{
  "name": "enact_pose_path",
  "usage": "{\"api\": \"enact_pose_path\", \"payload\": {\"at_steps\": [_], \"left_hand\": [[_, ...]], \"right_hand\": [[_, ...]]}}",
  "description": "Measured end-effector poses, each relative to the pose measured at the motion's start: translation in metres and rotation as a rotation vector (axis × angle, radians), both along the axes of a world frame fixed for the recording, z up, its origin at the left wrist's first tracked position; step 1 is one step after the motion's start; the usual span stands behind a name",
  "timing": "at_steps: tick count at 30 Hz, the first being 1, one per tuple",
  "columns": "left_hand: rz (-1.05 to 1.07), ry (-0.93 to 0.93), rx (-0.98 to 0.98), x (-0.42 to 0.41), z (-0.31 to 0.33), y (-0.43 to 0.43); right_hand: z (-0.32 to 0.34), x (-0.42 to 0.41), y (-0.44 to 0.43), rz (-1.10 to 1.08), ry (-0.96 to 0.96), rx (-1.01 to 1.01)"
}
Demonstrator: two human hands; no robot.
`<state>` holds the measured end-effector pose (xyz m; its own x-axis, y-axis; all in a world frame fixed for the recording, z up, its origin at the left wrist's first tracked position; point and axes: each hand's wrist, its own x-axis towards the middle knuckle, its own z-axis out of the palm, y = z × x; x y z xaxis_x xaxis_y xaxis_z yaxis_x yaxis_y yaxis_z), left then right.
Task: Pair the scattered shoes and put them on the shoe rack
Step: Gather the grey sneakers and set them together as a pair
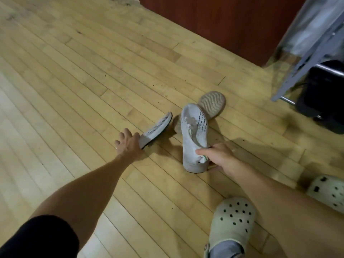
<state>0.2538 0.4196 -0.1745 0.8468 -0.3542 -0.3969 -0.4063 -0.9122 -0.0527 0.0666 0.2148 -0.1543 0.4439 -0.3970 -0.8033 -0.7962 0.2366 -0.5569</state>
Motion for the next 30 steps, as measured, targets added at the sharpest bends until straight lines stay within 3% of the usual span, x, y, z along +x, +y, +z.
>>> {"api": "enact_pose_path", "payload": {"at_steps": [7,10,13,17,20,23,30], "left_hand": [[0.205,0.247,-0.249,-0.101,0.002,-0.017],[0.067,0.373,-0.29,-0.136,-0.003,-0.023],[-0.126,0.415,-0.478,-0.147,0.002,-0.016],[0.186,0.29,-0.631,-0.135,0.0,-0.001],[0.472,0.528,-0.48,-0.128,-0.007,0.008],[0.646,0.806,-0.466,-0.13,-0.01,0.004],[0.752,0.959,-0.568,-0.136,-0.028,-0.009]], "right_hand": [[0.023,-0.023,0.009,-0.042,-0.006,0.026],[0.025,-0.046,0.007,-0.037,0.034,-0.011],[0.025,-0.061,0.009,-0.047,0.091,-0.031],[0.023,-0.068,0.012,-0.076,0.135,0.041],[0.02,-0.066,0.011,-0.003,0.196,0.111],[0.017,-0.062,0.011,0.087,0.25,0.175],[0.003,-0.065,0.008,0.253,0.29,0.064]]}}
